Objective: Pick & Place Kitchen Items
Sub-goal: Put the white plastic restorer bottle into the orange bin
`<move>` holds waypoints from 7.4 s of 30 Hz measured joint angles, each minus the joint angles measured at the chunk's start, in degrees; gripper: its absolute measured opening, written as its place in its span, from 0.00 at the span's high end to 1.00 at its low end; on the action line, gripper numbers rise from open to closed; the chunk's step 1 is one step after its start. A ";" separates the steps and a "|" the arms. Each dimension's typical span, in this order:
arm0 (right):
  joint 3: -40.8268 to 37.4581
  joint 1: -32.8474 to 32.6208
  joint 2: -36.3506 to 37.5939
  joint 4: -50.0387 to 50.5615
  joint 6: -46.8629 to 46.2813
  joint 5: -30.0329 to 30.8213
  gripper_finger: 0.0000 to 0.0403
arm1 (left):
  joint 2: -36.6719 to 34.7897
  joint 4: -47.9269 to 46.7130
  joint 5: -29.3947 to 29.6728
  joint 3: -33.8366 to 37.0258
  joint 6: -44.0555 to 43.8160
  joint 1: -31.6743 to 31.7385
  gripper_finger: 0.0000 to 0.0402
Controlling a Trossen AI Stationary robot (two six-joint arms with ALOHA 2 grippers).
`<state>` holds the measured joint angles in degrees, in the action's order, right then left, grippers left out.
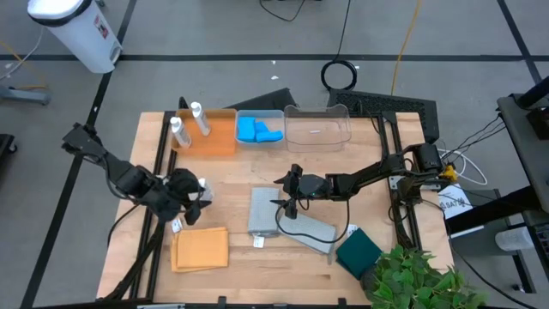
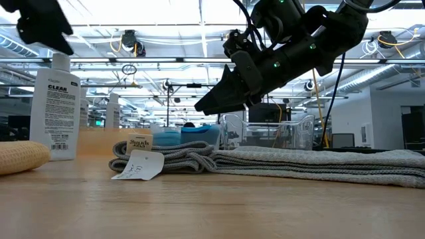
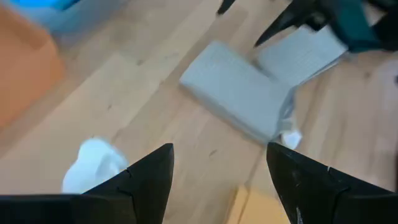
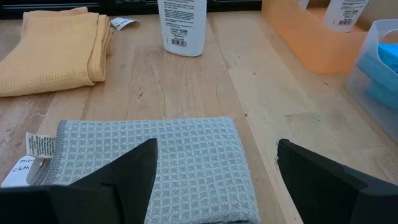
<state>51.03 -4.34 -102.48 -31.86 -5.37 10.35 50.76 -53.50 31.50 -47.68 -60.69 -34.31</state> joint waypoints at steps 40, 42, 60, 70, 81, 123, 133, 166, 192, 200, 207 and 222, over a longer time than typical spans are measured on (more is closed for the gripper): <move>0.00 0.00 0.00 0.35 -1.49 0.04 0.27 | 0.24 -23.08 -0.05 -6.25 -10.27 0.16 0.48; 0.00 0.00 0.00 0.35 -1.49 0.04 0.27 | 0.24 -23.07 -0.06 -6.23 -9.86 0.16 0.45; 0.00 0.00 0.00 -0.04 -1.49 0.04 0.27 | 1.55 -22.87 -1.92 -2.08 -13.10 2.39 0.37; 0.00 0.00 0.00 -0.04 -1.49 0.04 0.27 | 6.20 -22.21 -2.02 -1.99 -13.63 2.74 0.36; 0.00 0.00 0.00 -0.02 -1.49 0.04 0.27 | 14.82 -19.84 -2.21 -1.99 -13.39 2.74 0.36; 0.00 0.11 0.00 -0.89 -1.46 0.04 0.27 | 17.91 8.35 1.85 -2.80 30.29 14.31 0.72; 0.00 0.11 0.00 -0.94 -1.44 0.04 0.27 | 19.59 19.60 -17.29 -2.82 51.14 28.40 0.70; 0.00 0.17 0.00 -3.44 -0.31 0.26 0.27 | 18.86 22.97 -22.57 -2.64 57.30 34.95 0.47; 2.03 7.70 -10.40 -16.58 4.52 -8.01 0.27 | -25.18 43.76 -18.03 18.62 56.89 34.97 0.47; 14.79 9.58 -22.87 -16.29 5.11 -16.87 0.27 | -22.75 43.10 -19.48 18.69 54.52 34.97 0.47; 22.44 10.05 -27.61 -15.91 4.33 -21.12 0.27 | -17.36 44.41 -19.49 18.69 54.27 34.93 0.47; 22.73 8.70 -27.76 -14.62 6.33 -21.03 0.73 | -9.63 51.13 -22.83 18.69 52.50 34.93 0.47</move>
<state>73.76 4.36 -130.23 -46.48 0.96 -10.68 41.13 -2.37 8.67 -28.99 -8.19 0.62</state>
